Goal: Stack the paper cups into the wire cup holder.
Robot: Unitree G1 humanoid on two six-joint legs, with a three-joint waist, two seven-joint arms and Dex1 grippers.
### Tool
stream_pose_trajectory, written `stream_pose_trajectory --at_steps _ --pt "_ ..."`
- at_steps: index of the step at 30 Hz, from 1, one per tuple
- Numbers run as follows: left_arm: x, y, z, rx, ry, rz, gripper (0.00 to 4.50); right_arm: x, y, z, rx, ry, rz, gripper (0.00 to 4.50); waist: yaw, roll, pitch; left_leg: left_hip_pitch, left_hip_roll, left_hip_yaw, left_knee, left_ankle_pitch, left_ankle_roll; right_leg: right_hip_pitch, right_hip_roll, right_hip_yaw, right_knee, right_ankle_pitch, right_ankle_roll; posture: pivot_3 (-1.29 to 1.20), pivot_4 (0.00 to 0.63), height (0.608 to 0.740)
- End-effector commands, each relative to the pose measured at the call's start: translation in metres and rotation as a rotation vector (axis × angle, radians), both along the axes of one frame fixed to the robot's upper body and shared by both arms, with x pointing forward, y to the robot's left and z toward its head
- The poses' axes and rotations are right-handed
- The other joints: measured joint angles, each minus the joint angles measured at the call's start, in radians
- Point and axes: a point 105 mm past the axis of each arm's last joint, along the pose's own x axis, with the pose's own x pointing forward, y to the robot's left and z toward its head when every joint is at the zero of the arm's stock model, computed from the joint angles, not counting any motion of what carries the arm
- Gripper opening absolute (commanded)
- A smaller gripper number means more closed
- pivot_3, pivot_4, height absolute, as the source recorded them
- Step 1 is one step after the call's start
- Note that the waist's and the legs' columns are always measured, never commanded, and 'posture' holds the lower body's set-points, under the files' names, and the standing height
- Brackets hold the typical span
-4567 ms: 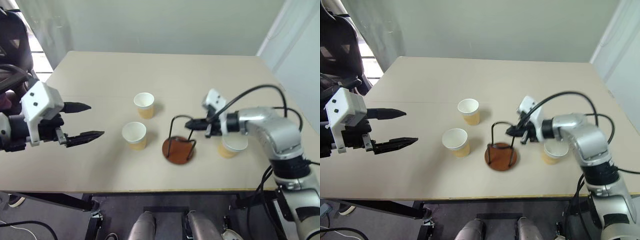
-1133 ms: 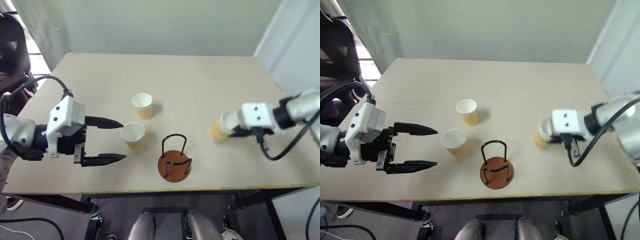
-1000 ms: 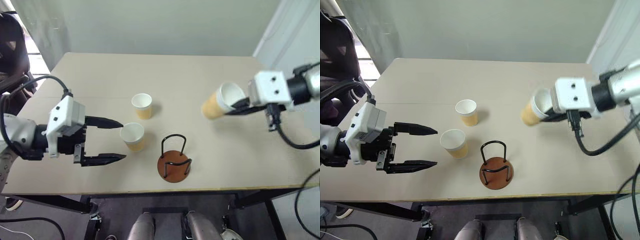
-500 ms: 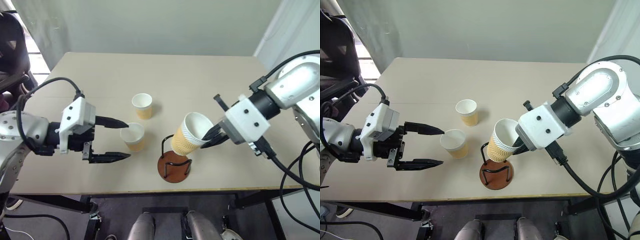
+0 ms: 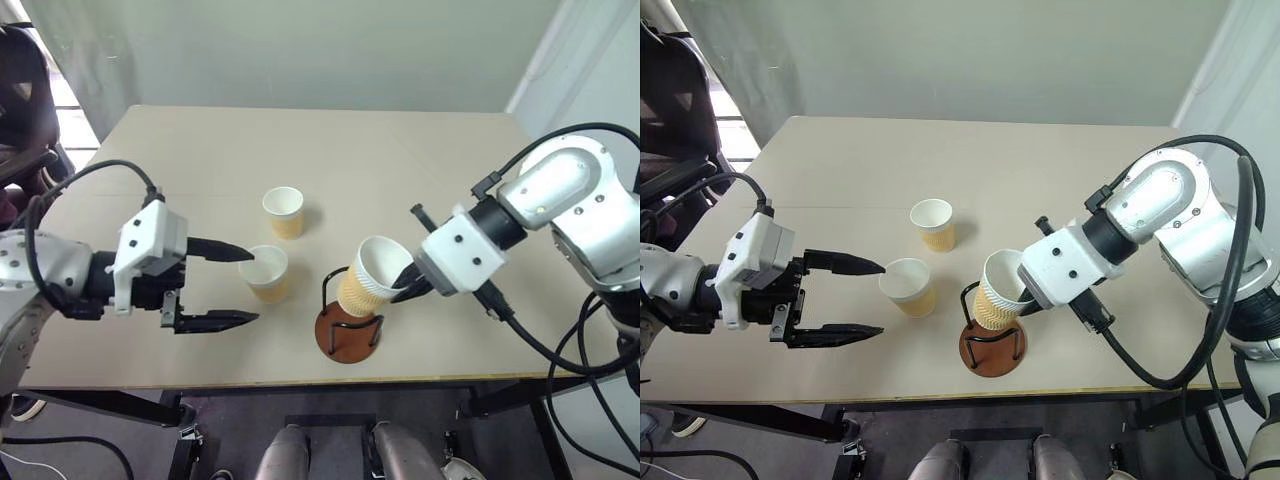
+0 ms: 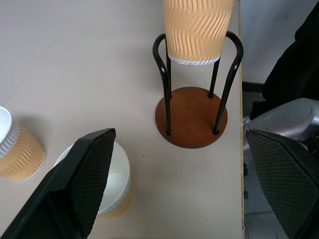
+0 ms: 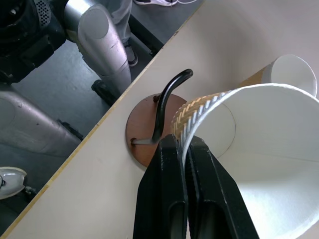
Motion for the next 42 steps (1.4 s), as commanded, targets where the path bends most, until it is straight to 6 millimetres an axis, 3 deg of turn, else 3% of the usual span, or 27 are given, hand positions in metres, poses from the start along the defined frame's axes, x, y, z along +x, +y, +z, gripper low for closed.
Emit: stream_pose_trajectory --at_steps 1,4,7,14,18,21,27,33,38,42 --pt "-0.002 0.001 0.010 0.011 -0.051 0.007 4.50 -0.001 0.002 0.003 0.001 -0.050 0.021 0.02 0.000 0.000 0.000 0.000 0.000 0.000 0.000 0.000 0.000 0.000 0.000 0.000 0.000 0.000 0.000 0.00 0.150 0.740" --pt "-0.002 0.001 0.010 0.012 -0.052 0.009 4.50 0.001 0.003 0.002 0.003 -0.059 0.016 0.02 0.000 0.000 0.000 0.000 0.000 0.000 0.000 0.000 0.000 0.000 0.000 0.000 0.000 0.000 0.000 0.00 0.150 0.740" --pt "-0.001 0.002 0.010 0.014 -0.054 0.010 4.50 0.002 0.005 0.002 0.010 -0.067 0.012 0.54 0.000 0.000 0.000 0.000 0.000 0.000 0.000 0.000 0.000 0.000 0.000 0.000 0.000 0.000 0.000 0.00 0.150 0.740" --pt "0.001 0.003 0.009 0.035 -0.054 0.011 4.50 0.005 0.007 0.003 0.019 -0.079 0.004 3.00 0.000 0.000 0.000 0.000 0.000 0.000 0.000 0.000 0.000 0.000 0.000 0.000 0.000 0.000 -0.001 0.00 0.150 0.740" --pt "0.006 0.008 0.004 0.097 -0.060 0.018 4.50 0.015 0.005 0.017 0.075 -0.097 -0.054 4.41 0.000 0.000 0.000 0.000 0.000 0.000 0.000 0.000 0.000 0.000 0.000 0.000 0.000 0.000 -0.001 0.00 0.150 0.740" --pt "0.016 0.016 0.001 0.188 -0.077 0.029 4.50 0.025 -0.006 0.040 0.176 -0.074 -0.122 4.48 0.003 0.000 0.000 0.000 0.000 0.000 0.000 0.000 0.000 -0.001 0.000 0.000 0.001 0.001 -0.002 0.00 0.150 0.740" --pt "0.045 0.022 0.004 0.303 -0.139 0.038 4.50 0.011 -0.043 0.082 0.407 0.092 -0.231 4.48 0.014 0.000 0.000 -0.003 0.000 -0.001 -0.001 0.000 0.000 -0.003 0.000 0.000 0.000 0.000 -0.003 0.00 0.150 0.740" --pt "0.058 0.013 -0.007 0.406 -0.138 -0.076 4.50 0.024 -0.079 0.061 0.452 0.087 -0.495 4.48 0.016 0.000 0.000 -0.004 0.001 -0.001 0.000 -0.001 -0.001 -0.002 -0.001 -0.001 -0.002 0.000 -0.002 0.00 0.150 0.740" --pt "0.055 -0.001 -0.007 0.454 -0.142 -0.222 4.50 0.005 -0.075 0.080 0.608 0.122 -0.494 4.48 0.011 0.002 0.001 -0.007 0.001 0.000 0.000 -0.001 -0.001 -0.005 -0.001 -0.001 -0.003 0.004 0.004 0.00 0.150 0.740" --pt "0.056 -0.003 -0.009 0.492 -0.146 -0.277 4.50 0.003 -0.082 0.083 0.661 0.121 -0.554 4.48 0.010 0.001 0.001 -0.006 0.003 0.001 0.000 -0.001 -0.001 -0.003 0.002 -0.001 -0.006 0.003 0.005 0.00 0.150 0.740"
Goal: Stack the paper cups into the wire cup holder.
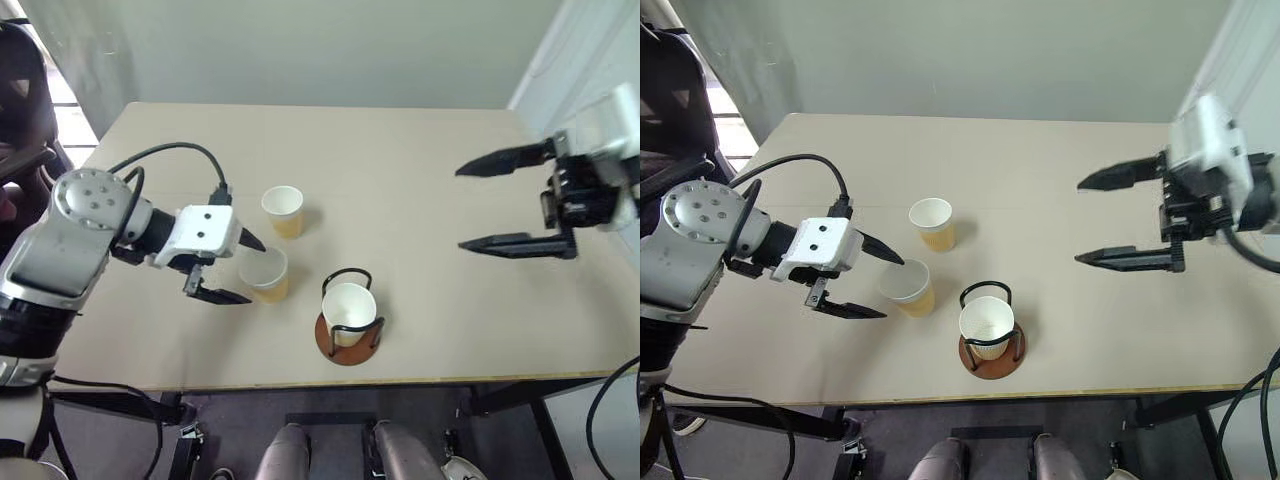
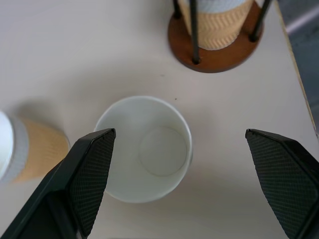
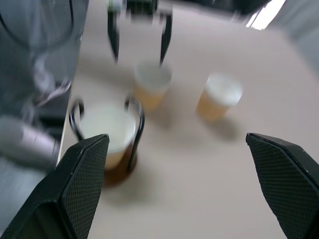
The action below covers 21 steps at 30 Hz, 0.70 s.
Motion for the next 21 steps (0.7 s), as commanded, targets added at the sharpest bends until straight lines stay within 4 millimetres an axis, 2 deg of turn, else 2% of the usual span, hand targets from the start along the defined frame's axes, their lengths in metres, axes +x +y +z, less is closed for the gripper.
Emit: stream_pose_trajectory --at_steps 1,12,15,21 --pt "0.001 0.000 0.002 0.043 -0.010 -0.049 4.50 -0.005 -0.009 0.007 0.032 -0.029 -0.063 4.48 0.000 0.000 0.000 0.000 0.000 0.000 0.000 0.000 0.000 0.001 0.000 0.000 -0.001 0.000 0.000 0.00 0.150 0.740" --pt "0.010 -0.003 -0.018 0.160 -0.014 -0.129 4.50 -0.007 -0.014 0.000 0.009 -0.045 -0.152 4.48 0.002 0.000 0.000 0.000 0.000 0.000 0.004 0.000 0.001 0.002 0.000 0.001 -0.001 0.002 0.003 0.00 0.150 0.740" --pt "0.014 -0.006 -0.027 0.177 -0.006 -0.146 3.89 -0.010 -0.013 0.002 0.003 -0.056 -0.156 4.50 0.002 0.000 0.000 0.000 0.000 0.000 0.004 0.000 0.001 0.002 0.000 0.001 -0.001 0.003 0.005 0.00 0.150 0.740" --pt "0.018 -0.011 -0.034 0.177 0.002 -0.162 1.74 -0.012 -0.012 0.003 -0.015 -0.072 -0.173 4.50 0.003 0.000 0.000 -0.001 0.000 0.000 0.005 0.000 0.002 0.002 0.000 0.001 -0.002 0.006 0.011 0.00 0.150 0.740"
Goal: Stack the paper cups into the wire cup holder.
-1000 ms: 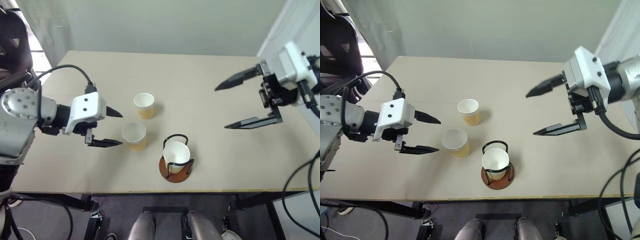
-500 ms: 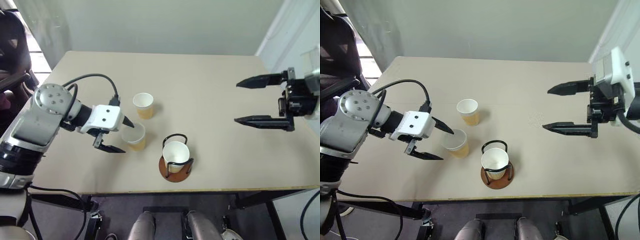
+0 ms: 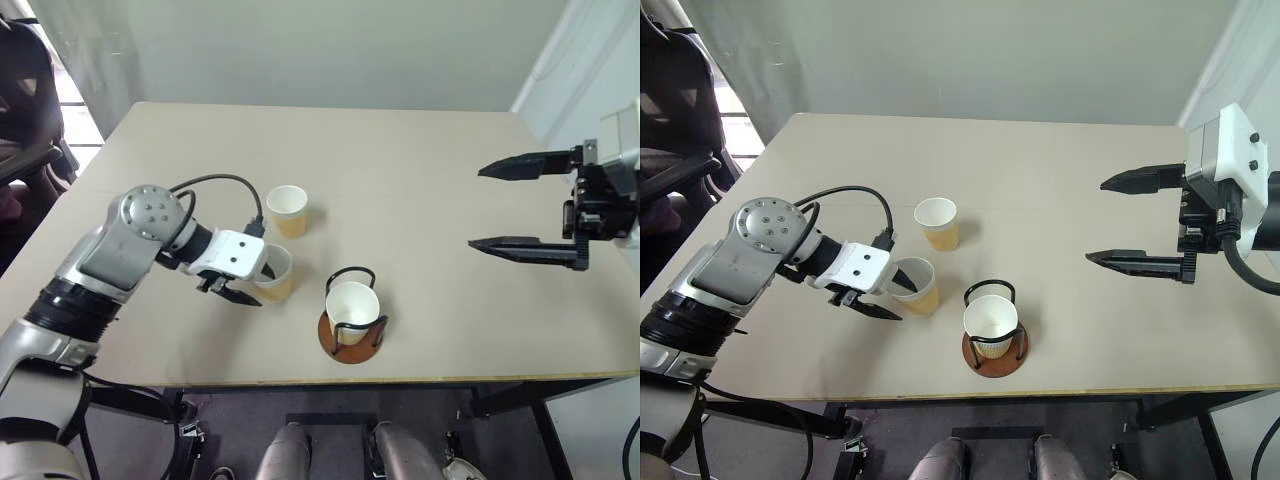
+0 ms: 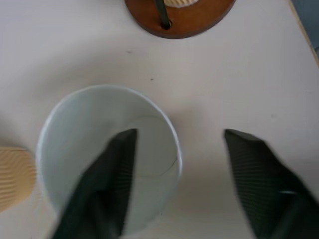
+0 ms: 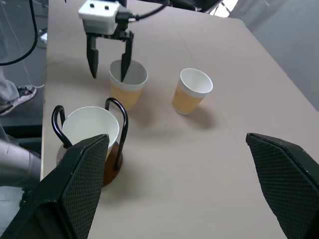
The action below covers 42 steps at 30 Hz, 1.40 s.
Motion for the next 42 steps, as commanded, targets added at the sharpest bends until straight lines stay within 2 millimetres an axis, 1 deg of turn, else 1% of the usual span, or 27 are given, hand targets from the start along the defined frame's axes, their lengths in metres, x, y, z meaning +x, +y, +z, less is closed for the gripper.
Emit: stream_pose_trajectory --at_steps 1,4,5,8,14,17,20,21,23,25,26,28,29,31,34,38,42 --pt "0.002 -0.002 0.011 0.021 -0.024 -0.039 1.34 -0.007 -0.001 0.013 -0.003 -0.069 -0.012 4.50 0.000 0.000 0.000 0.000 0.000 0.000 0.000 0.000 0.000 0.000 0.000 0.000 0.000 0.000 0.000 0.00 0.150 0.740" --pt "0.004 -0.003 0.011 0.021 -0.033 -0.040 0.30 -0.008 -0.001 0.013 -0.009 -0.074 -0.019 4.50 0.001 0.000 0.000 0.000 0.000 0.000 0.000 0.000 0.000 0.000 0.000 0.000 0.000 0.000 0.001 0.00 0.150 0.740" --pt "0.005 -0.003 0.012 0.021 -0.036 -0.042 0.02 -0.008 -0.001 0.013 -0.010 -0.076 -0.021 4.50 0.001 0.000 0.000 0.000 0.000 0.000 0.000 0.000 0.000 0.000 0.000 0.000 0.000 0.000 0.001 0.00 0.150 0.740" --pt "0.006 -0.004 0.014 0.010 -0.038 -0.049 0.02 -0.008 -0.001 0.013 -0.014 -0.083 -0.029 4.50 0.001 0.000 0.000 0.000 0.000 0.000 0.001 0.000 0.000 0.000 0.000 0.000 0.000 0.000 0.002 0.00 0.150 0.740" --pt "0.015 -0.002 0.026 -0.027 -0.057 -0.020 0.02 -0.010 -0.003 0.015 -0.023 -0.091 -0.046 4.50 0.003 0.000 0.000 0.000 0.000 0.000 0.002 0.000 0.000 0.001 0.000 0.000 0.000 0.000 0.003 0.00 0.150 0.740" --pt "0.014 -0.011 0.050 -0.104 -0.087 -0.056 0.02 -0.013 -0.004 0.016 -0.030 -0.085 -0.037 4.50 0.004 0.000 0.000 -0.001 0.000 0.000 0.003 0.000 0.000 0.001 0.000 0.000 0.000 0.000 0.003 0.00 0.150 0.740" --pt "0.011 -0.031 0.090 -0.225 -0.141 -0.137 0.02 -0.015 -0.007 0.014 -0.048 -0.077 -0.034 4.50 0.013 0.000 0.000 -0.003 0.000 0.000 0.004 0.000 0.001 0.000 0.000 -0.001 0.000 0.001 0.004 0.00 0.150 0.740" --pt "0.008 -0.039 0.104 -0.262 -0.154 -0.175 0.02 -0.015 -0.008 0.014 -0.050 -0.078 -0.036 4.50 0.014 0.000 0.000 -0.004 -0.001 -0.001 0.005 -0.001 0.001 0.000 0.000 -0.001 -0.001 0.001 0.004 0.00 0.150 0.740" --pt "-0.009 -0.059 0.128 -0.353 -0.140 -0.296 0.02 -0.014 -0.009 0.015 -0.052 -0.084 -0.040 4.50 0.014 0.000 0.000 -0.005 -0.002 0.000 0.008 -0.002 0.003 0.000 -0.001 0.000 -0.001 0.000 0.004 0.00 0.150 0.740" --pt "-0.026 -0.075 0.143 -0.393 -0.119 -0.407 0.02 -0.013 -0.010 0.016 -0.054 -0.088 -0.044 4.50 0.013 0.000 0.000 -0.005 -0.004 0.001 0.008 -0.002 0.004 0.000 -0.003 0.001 -0.001 0.000 0.006 0.00 0.150 0.740" --pt "-0.029 -0.078 0.146 -0.394 -0.116 -0.432 0.02 -0.013 -0.010 0.016 -0.055 -0.089 -0.045 4.50 0.013 0.000 0.000 -0.005 -0.005 0.001 0.008 -0.003 0.005 0.001 -0.004 0.002 -0.001 0.000 0.009 0.00 0.150 0.740" --pt "-0.035 -0.092 0.154 -0.403 -0.117 -0.511 0.02 -0.013 -0.009 0.017 -0.055 -0.097 -0.048 4.50 0.013 0.000 0.000 -0.005 -0.007 0.002 0.010 -0.004 0.006 0.001 -0.005 0.002 -0.001 0.000 0.012 0.00 0.150 0.740" --pt "-0.038 -0.098 0.156 -0.405 -0.109 -0.550 0.02 -0.013 -0.009 0.017 -0.055 -0.100 -0.050 4.50 0.014 0.000 0.000 -0.005 -0.007 0.001 0.011 -0.004 0.007 0.002 -0.005 0.002 -0.001 -0.001 0.013 0.00 0.150 0.740" --pt "-0.046 -0.110 0.154 -0.388 -0.083 -0.621 0.02 -0.014 -0.010 0.017 -0.059 -0.105 -0.061 4.50 0.015 0.000 0.000 -0.005 -0.008 0.001 0.012 -0.004 0.007 0.002 -0.006 0.002 -0.001 -0.001 0.014 0.00 0.150 0.740" --pt "-0.052 -0.120 0.141 -0.348 -0.033 -0.692 0.02 -0.016 -0.011 0.017 -0.065 -0.109 -0.081 4.50 0.014 0.000 0.000 -0.006 -0.011 0.002 0.013 -0.005 0.009 0.002 -0.008 0.004 -0.001 -0.001 0.016 0.00 0.150 0.740" --pt "-0.060 -0.122 0.128 -0.297 0.010 -0.754 0.02 -0.022 -0.012 0.016 -0.073 -0.109 -0.106 4.50 0.014 0.001 0.001 -0.006 -0.013 0.002 0.013 -0.006 0.010 0.003 -0.010 0.005 -0.001 -0.003 0.020 0.00 0.150 0.740" --pt "-0.058 -0.120 0.115 -0.234 0.021 -0.765 0.02 -0.027 -0.013 0.015 -0.075 -0.111 -0.133 4.50 0.015 0.001 0.001 -0.007 -0.015 0.003 0.014 -0.007 0.012 0.002 -0.011 0.004 -0.001 -0.005 0.023 0.00 0.150 0.740"
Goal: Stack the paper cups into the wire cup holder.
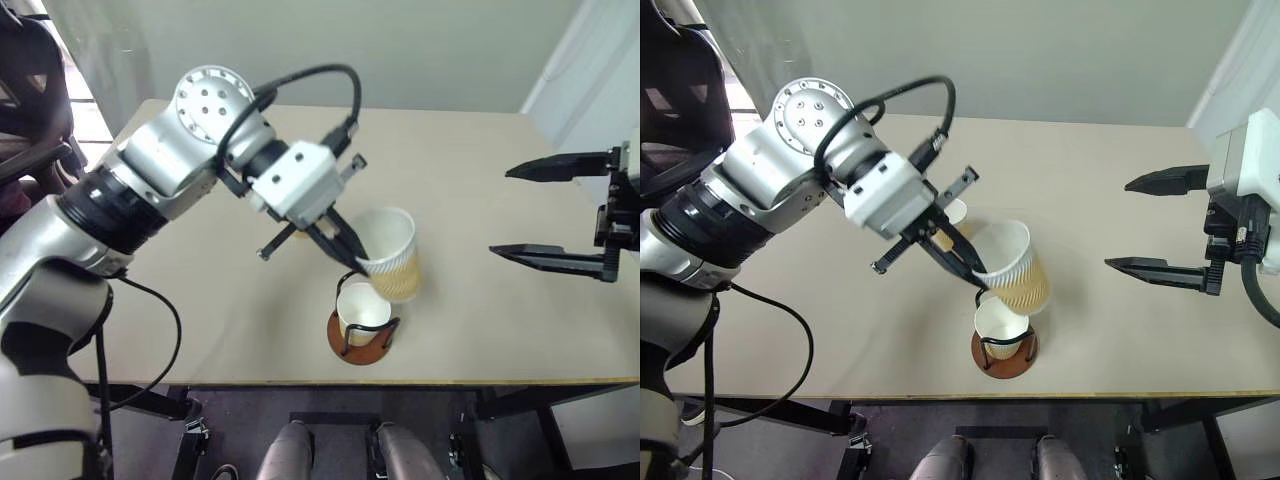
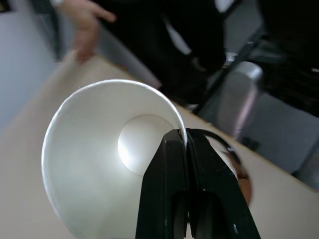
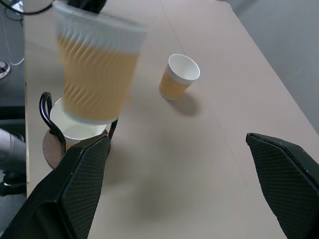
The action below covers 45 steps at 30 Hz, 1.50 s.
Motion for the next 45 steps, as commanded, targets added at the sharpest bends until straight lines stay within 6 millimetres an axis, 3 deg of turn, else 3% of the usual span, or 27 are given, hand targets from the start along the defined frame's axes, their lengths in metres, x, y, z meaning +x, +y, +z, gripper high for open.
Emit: stream_pose_trajectory --at_steps 1,19,38,41,45 --pt "-0.006 0.003 0.002 0.035 -0.038 -0.063 0.02 -0.010 -0.001 0.011 -0.007 -0.062 -0.028 4.50 0.002 0.000 0.000 0.000 0.000 0.000 0.000 0.000 0.001 0.000 -0.001 0.000 0.000 0.000 0.000 0.00 0.150 0.740" --pt "0.004 0.006 -0.023 0.165 -0.101 -0.106 0.02 -0.015 -0.004 0.006 0.003 -0.057 -0.084 4.50 0.003 0.000 0.000 -0.004 -0.008 -0.001 0.004 -0.003 0.006 0.000 -0.010 -0.002 0.000 -0.004 0.006 0.00 0.150 0.740" --pt "0.007 0.001 -0.030 0.170 -0.127 -0.136 0.02 -0.015 -0.004 0.007 0.006 -0.058 -0.094 4.50 0.004 0.001 0.001 -0.009 -0.012 -0.002 0.016 -0.008 0.013 0.001 -0.013 -0.002 0.000 -0.003 0.011 0.00 0.150 0.740" --pt "0.010 -0.001 -0.031 0.172 -0.138 -0.137 0.60 -0.014 -0.003 0.007 0.006 -0.058 -0.095 4.50 0.004 0.001 0.001 -0.009 -0.012 -0.002 0.016 -0.008 0.013 0.001 -0.013 -0.002 0.000 -0.003 0.011 0.00 0.150 0.740" --pt "0.010 -0.002 -0.033 0.170 -0.139 -0.143 2.01 -0.013 -0.003 0.007 0.006 -0.059 -0.098 4.50 0.004 0.001 0.001 -0.010 -0.012 -0.002 0.016 -0.008 0.013 0.001 -0.013 -0.002 0.000 -0.003 0.012 0.00 0.150 0.740"
